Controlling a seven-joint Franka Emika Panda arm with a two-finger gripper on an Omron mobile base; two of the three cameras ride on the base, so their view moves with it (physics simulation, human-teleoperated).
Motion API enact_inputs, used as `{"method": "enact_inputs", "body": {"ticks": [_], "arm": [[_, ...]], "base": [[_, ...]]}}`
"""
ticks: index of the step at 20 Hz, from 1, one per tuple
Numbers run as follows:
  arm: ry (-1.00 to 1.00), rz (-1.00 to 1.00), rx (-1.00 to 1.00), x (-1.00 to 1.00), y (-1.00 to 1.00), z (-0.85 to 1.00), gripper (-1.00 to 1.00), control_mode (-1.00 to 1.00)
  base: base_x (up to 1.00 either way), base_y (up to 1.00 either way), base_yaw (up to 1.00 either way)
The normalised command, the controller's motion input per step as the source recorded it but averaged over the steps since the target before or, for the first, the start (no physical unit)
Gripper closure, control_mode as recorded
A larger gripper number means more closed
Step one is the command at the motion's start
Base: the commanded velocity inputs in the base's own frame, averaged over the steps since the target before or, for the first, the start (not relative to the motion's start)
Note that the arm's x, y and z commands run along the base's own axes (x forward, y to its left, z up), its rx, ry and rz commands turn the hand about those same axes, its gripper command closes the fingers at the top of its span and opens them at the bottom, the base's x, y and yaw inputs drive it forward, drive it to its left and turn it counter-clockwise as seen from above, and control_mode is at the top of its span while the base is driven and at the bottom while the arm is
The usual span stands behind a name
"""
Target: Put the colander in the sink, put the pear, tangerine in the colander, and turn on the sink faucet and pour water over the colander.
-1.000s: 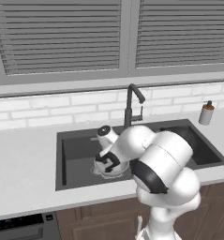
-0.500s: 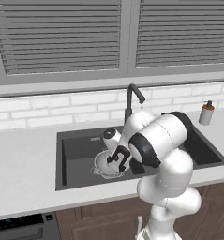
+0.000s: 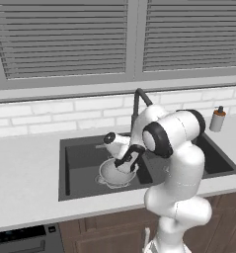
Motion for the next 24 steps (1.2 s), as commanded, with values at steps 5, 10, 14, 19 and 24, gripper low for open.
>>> {"method": "enact_inputs", "body": {"ticks": [5, 10, 14, 19, 24], "arm": [[0.0, 0.0, -0.27, -0.02, 0.31, -0.52, -1.0, -1.0], [-0.04, 0.0, -0.19, -0.19, 0.0, -0.66, -1.0, -1.0], [-0.11, 0.0, -0.18, -0.18, 0.02, -0.65, -1.0, -1.0], [-0.32, 0.0, 0.01, -0.67, 0.01, 0.2, -1.0, -1.0], [-0.33, 0.0, 0.17, -0.94, 0.0, 0.97, -1.0, -1.0]], "base": [[0.0, 0.0, 0.0], [0.0, 0.0, 0.0], [0.0, 0.0, 0.0], [0.0, 0.0, 0.0], [0.0, 0.0, 0.0]]}}
